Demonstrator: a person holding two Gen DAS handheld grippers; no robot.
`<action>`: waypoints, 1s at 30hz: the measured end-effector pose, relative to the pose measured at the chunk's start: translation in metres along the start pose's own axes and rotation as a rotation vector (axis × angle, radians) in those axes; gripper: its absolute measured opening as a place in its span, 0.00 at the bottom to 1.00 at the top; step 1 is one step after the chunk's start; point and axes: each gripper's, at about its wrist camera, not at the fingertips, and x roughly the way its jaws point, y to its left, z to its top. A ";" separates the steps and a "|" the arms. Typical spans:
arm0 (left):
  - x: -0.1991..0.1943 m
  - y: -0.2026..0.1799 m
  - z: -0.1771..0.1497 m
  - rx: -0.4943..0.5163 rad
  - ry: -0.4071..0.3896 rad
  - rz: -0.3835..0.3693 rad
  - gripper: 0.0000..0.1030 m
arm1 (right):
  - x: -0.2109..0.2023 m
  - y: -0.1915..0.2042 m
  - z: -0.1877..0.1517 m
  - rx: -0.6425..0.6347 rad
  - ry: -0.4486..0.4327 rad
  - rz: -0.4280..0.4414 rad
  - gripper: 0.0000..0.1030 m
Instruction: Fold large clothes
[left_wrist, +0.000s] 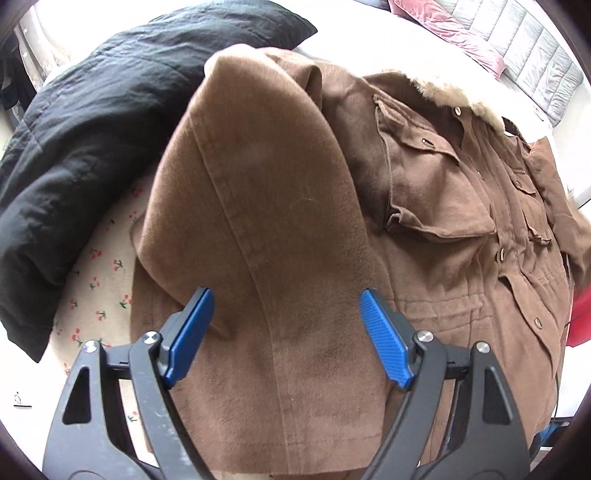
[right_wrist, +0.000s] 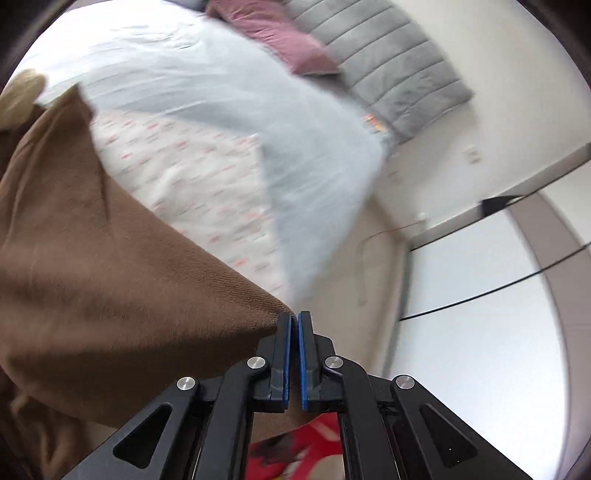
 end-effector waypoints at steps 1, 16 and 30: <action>-0.003 0.002 0.001 -0.001 -0.005 0.002 0.79 | -0.004 -0.016 0.012 0.022 -0.024 -0.119 0.02; 0.028 -0.030 -0.014 0.083 0.137 0.065 0.43 | -0.084 0.011 0.029 0.135 -0.224 0.220 0.71; -0.171 0.153 0.110 -0.167 -0.340 0.610 0.26 | -0.121 0.089 0.007 -0.051 -0.323 0.385 0.71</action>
